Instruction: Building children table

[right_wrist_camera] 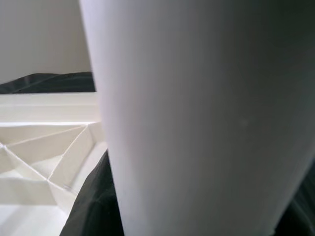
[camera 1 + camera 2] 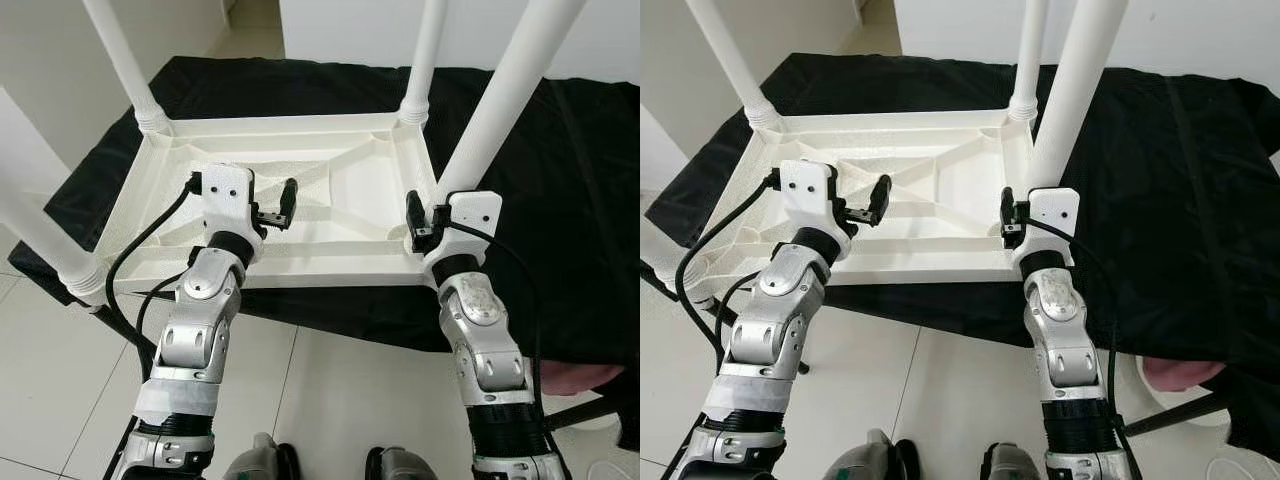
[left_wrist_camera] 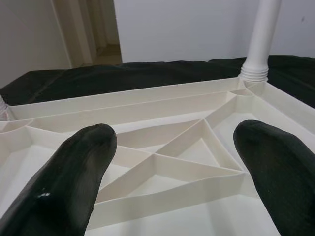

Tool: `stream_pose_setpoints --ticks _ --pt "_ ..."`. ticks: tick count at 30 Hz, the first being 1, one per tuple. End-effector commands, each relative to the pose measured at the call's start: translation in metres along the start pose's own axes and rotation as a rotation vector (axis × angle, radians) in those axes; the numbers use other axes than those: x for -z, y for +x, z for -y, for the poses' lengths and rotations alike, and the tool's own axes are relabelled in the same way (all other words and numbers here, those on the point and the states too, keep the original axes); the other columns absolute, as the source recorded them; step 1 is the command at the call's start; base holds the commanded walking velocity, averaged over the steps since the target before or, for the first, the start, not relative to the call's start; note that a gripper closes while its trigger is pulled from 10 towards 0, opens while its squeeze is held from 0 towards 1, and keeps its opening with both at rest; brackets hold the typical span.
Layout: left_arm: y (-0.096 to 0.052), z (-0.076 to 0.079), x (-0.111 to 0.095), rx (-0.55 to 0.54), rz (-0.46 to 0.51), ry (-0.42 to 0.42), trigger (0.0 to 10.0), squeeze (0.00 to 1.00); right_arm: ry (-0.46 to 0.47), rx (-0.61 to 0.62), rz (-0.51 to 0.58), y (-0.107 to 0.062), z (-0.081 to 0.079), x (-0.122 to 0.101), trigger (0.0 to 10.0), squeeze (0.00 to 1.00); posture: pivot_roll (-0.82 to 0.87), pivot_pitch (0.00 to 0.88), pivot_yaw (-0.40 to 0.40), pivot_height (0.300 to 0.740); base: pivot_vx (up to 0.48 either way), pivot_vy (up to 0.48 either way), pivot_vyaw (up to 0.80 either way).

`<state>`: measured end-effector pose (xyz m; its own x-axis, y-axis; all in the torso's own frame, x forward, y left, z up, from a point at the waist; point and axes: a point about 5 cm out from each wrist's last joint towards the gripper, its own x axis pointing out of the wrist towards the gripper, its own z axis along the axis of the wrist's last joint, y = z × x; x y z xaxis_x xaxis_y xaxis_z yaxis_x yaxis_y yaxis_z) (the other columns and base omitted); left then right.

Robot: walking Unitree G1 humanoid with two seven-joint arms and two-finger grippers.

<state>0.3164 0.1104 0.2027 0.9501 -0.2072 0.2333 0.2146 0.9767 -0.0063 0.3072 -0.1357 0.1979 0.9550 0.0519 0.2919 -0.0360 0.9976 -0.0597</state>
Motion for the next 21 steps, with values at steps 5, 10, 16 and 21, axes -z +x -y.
stream_pose_setpoints --ticks 5,10,16,21 --pt "0.002 0.000 0.000 0.008 -0.003 -0.030 10.0 0.00 -0.005 -0.010 0.002 0.007 -0.006 -0.001 10.0 0.00 -0.08 0.058 0.049 0.740 0.000 0.000 0.00" --pt "-0.002 0.022 0.004 0.199 0.006 -0.028 10.0 0.00 -0.019 -0.030 0.029 0.011 -0.006 -0.003 10.0 0.00 -0.09 0.058 0.056 0.740 0.000 0.000 0.00" --pt "-0.024 0.065 0.018 0.526 -0.032 0.051 10.0 0.00 -0.020 0.026 0.009 0.012 0.005 0.002 10.0 0.00 -0.08 0.055 0.060 0.740 0.000 0.000 0.00" --pt "-0.029 0.075 0.032 0.613 -0.099 0.119 10.0 0.00 -0.022 0.035 0.009 0.013 0.005 0.002 10.0 0.00 -0.08 0.055 0.061 0.740 0.000 0.000 0.00"
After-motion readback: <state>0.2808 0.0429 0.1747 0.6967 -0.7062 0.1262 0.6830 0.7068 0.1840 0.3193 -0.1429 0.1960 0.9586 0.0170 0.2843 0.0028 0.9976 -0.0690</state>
